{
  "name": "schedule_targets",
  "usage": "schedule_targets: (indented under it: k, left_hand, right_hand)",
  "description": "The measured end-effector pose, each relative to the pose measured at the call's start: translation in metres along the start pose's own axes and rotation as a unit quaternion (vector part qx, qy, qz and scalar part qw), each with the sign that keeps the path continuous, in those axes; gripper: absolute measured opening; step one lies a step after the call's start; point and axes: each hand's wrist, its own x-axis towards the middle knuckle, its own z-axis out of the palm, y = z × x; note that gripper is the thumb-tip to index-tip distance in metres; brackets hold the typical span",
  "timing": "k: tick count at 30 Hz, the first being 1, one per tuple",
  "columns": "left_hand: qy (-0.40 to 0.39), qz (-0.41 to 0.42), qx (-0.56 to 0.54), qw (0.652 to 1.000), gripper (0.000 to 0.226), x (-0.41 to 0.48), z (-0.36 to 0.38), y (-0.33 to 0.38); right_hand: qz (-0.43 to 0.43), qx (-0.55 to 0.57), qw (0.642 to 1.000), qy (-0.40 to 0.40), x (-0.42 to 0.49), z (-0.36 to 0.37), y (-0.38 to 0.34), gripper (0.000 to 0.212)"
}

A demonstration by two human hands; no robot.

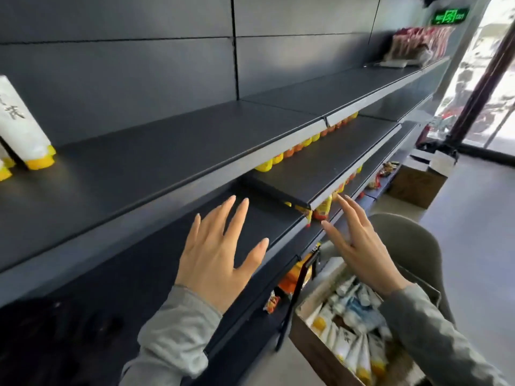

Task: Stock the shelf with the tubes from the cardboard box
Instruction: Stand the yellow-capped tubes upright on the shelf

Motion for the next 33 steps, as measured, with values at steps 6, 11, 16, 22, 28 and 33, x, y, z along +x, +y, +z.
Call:
schedule_targets:
  k: [6,11,16,22,28,33]
  left_hand:
    - [-0.088,-0.036,0.073,0.993,0.084,0.022,0.078,0.033]
    - [-0.135,-0.044,0.105,0.984,0.088,0.029,0.136,0.058]
    - [-0.174,-0.038,0.11,0.978,0.086,0.032,0.177,0.071]
    - [-0.224,-0.029,0.107,0.968,0.086,0.028,0.222,0.06]
    - [-0.295,-0.021,0.114,0.949,0.091,0.021,0.27,0.028]
    - [-0.327,0.002,0.107,0.939,0.094,0.015,0.298,-0.005]
  right_hand:
    - [0.08,-0.087,0.992,-0.031,-0.037,-0.028,0.085,0.074]
    - [0.138,-0.091,0.985,-0.056,-0.058,-0.041,0.134,0.076]
    - [0.194,-0.096,0.974,-0.072,-0.074,-0.04,0.173,0.08]
    - [0.259,-0.117,0.956,-0.072,-0.09,-0.007,0.205,0.079]
    - [0.328,-0.122,0.934,-0.068,-0.098,0.054,0.22,0.077]
    - [0.37,-0.112,0.919,-0.073,-0.105,0.099,0.235,0.077]
